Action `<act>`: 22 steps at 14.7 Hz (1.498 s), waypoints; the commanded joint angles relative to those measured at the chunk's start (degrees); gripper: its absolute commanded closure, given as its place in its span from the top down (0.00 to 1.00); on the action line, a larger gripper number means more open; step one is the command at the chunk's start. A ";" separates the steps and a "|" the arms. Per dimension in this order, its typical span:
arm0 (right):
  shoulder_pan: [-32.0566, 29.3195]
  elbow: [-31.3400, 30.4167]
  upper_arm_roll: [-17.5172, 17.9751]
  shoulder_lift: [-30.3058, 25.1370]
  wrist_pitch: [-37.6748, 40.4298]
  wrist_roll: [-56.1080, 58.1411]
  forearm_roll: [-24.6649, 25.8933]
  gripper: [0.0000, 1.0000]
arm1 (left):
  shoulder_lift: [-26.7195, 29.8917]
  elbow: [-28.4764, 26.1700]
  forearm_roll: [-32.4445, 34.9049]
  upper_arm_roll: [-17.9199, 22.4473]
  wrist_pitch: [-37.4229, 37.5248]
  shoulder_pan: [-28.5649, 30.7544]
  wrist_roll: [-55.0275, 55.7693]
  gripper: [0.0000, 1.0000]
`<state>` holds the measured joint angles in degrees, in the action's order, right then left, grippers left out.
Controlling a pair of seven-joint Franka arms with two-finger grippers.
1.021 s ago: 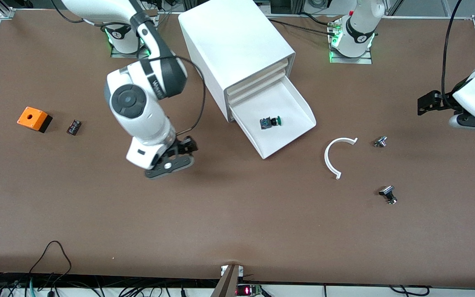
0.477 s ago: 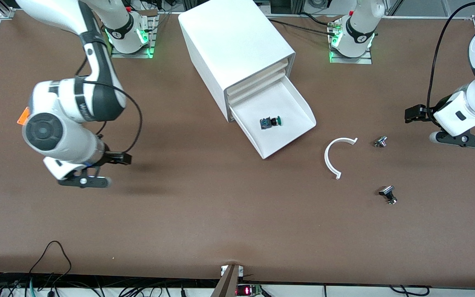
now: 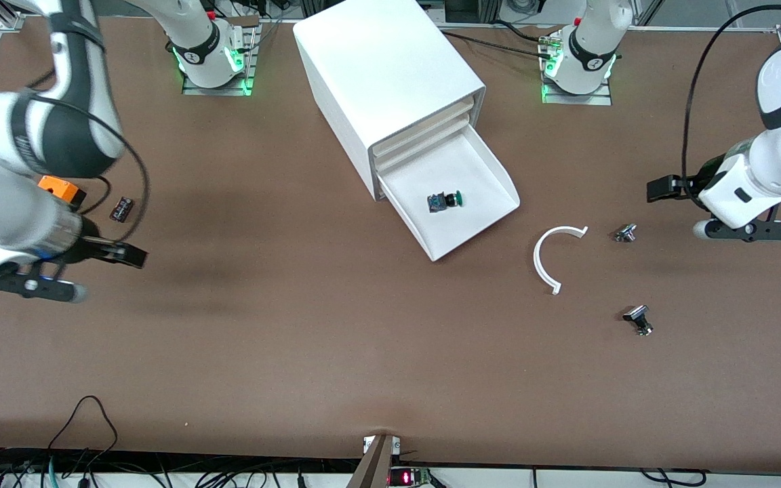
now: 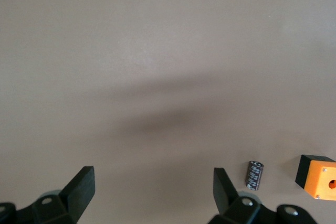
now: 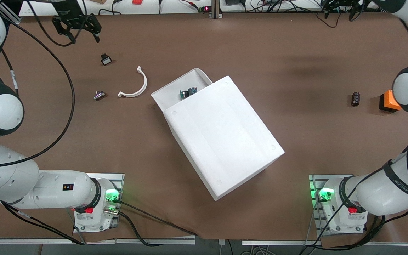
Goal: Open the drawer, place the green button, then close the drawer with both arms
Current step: 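Return the right gripper to rest while the left gripper approaches the drawer, then push the drawer shut with the left gripper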
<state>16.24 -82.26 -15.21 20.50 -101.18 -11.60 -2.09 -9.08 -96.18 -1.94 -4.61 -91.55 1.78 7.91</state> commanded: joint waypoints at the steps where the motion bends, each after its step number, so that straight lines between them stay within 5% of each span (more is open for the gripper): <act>1: -7.60 -2.73 8.33 -5.38 2.64 0.79 0.42 1.00 | -2.34 -2.16 -1.84 -3.37 -4.40 -0.81 11.82 1.00; 4: -9.56 -6.95 9.06 -9.42 3.35 2.27 0.60 1.00 | -4.97 -6.20 -1.84 -7.59 -13.01 -1.86 22.99 1.00; 8: -9.65 -6.33 8.53 -9.34 6.95 16.49 1.39 1.00 | -9.10 -13.14 -1.84 -8.04 -30.57 -5.02 29.87 1.00; 13: -9.65 -6.51 7.91 -9.43 7.14 14.25 2.26 1.00 | -14.99 -15.96 -1.92 -8.04 -43.60 -9.51 38.65 1.00; 18: -9.56 -8.43 7.30 -10.21 5.39 13.62 2.88 1.00 | -18.07 -19.83 -1.92 -8.04 -52.50 -12.68 45.43 1.00; 22: -9.65 -20.30 7.04 -16.98 -5.52 17.66 2.62 1.00 | -18.34 -20.45 -1.92 -8.39 -52.50 -14.08 47.64 1.00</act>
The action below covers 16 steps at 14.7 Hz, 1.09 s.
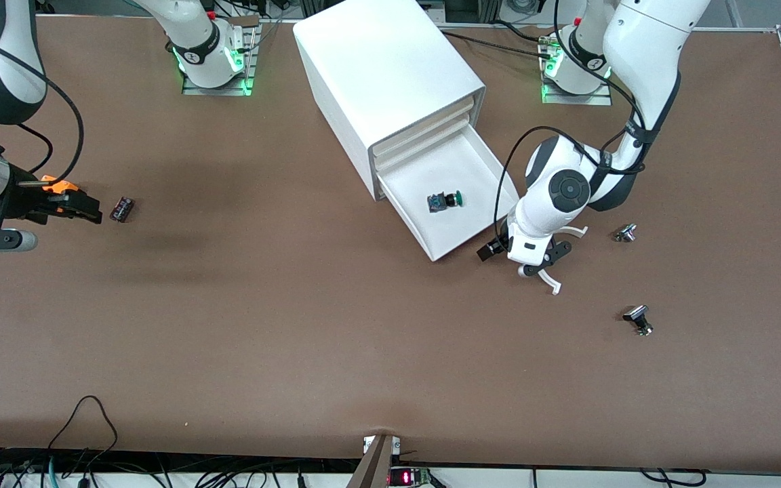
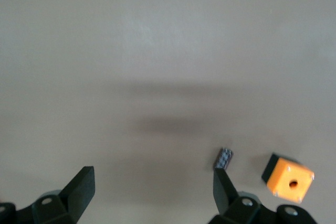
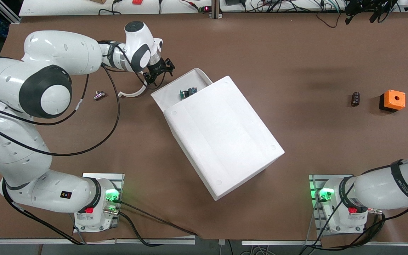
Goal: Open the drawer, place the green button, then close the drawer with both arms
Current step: 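Push the drawer shut with the left gripper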
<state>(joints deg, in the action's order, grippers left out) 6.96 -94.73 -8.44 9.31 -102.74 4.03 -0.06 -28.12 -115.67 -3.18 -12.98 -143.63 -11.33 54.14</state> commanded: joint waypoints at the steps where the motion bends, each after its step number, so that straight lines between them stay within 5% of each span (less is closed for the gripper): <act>1: -0.37 -6.88 0.01 -5.62 -2.91 1.16 0.41 1.00 | 0.69 -1.22 -0.77 -1.42 -0.34 -0.98 2.19 1.00; 7: -0.37 -0.37 0.09 -4.47 -0.18 -3.51 0.50 1.00 | 2.45 -5.26 -1.04 -8.19 0.28 -0.89 9.40 1.00; 16: -0.37 0.07 -0.79 -4.47 3.16 -2.80 0.50 1.00 | 4.74 -8.52 -6.92 -20.24 4.76 -0.72 11.78 1.00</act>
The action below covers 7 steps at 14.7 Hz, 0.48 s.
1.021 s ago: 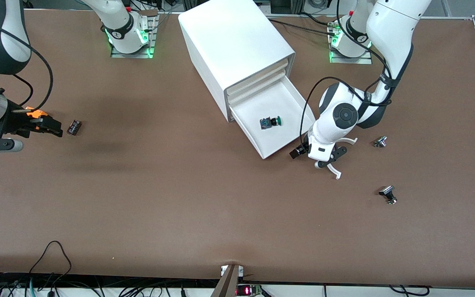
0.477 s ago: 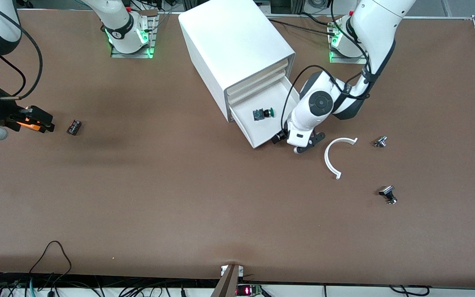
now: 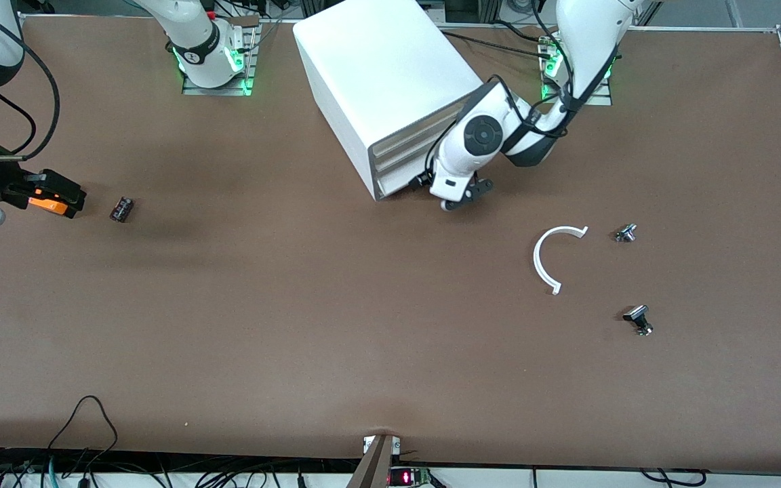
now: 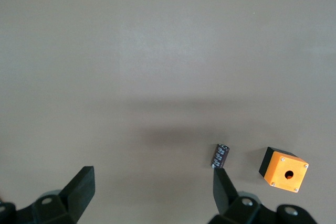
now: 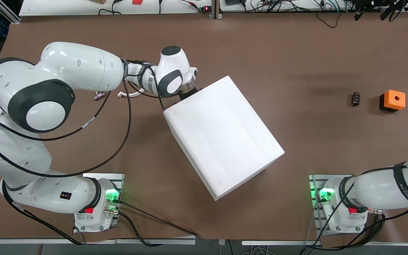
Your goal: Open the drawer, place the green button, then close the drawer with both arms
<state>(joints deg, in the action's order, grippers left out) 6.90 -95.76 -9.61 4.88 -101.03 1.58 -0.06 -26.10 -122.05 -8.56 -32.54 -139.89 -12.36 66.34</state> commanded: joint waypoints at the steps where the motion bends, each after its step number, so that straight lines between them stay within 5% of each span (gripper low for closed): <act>1: -0.31 1.01 0.38 -0.05 1.45 -0.35 0.50 1.00 | 2.72 -2.31 -1.54 -0.69 1.03 0.41 -0.95 1.00; 7: -0.31 1.10 0.56 -0.40 1.45 -0.35 0.68 1.00 | 6.67 -3.02 -1.46 -0.60 0.42 3.12 -1.30 1.00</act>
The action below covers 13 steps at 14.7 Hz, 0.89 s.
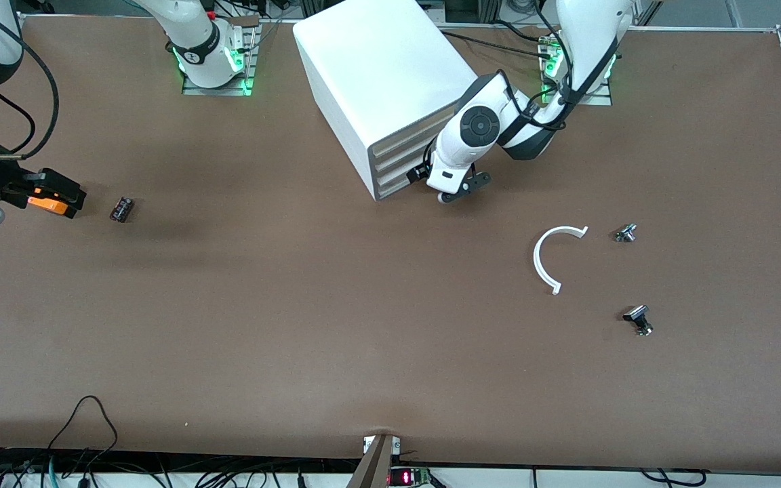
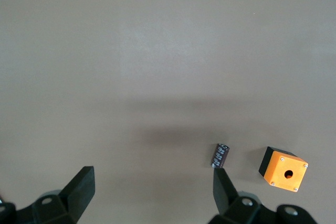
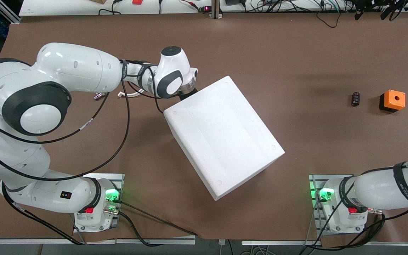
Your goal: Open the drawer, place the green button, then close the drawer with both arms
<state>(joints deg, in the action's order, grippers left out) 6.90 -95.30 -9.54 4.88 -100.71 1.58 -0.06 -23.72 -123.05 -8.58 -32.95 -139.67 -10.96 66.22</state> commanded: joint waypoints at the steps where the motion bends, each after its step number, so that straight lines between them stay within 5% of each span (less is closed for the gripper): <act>1: -0.31 0.56 0.49 -0.40 1.22 -0.35 0.68 1.00 | 6.21 -1.58 -1.01 -0.09 0.10 4.43 -1.18 1.00; 4: -0.31 0.64 0.40 -0.40 1.22 -0.35 0.59 1.00 | 11.49 -0.26 -0.83 0.87 0.19 12.43 -1.18 1.00; 6: -0.31 0.56 0.22 -0.40 1.30 -0.35 0.24 1.00 | 13.69 1.93 -0.74 5.68 1.15 13.60 -2.75 1.00; 13: -0.31 0.56 0.22 -0.40 1.30 -0.35 0.24 1.00 | 18.79 17.21 -0.65 23.43 30.13 14.04 -39.61 1.00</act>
<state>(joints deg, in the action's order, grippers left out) 6.89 -95.27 -9.59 4.88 -100.43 1.58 -0.06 -6.26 -109.89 -8.57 -14.35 -116.39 3.45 37.83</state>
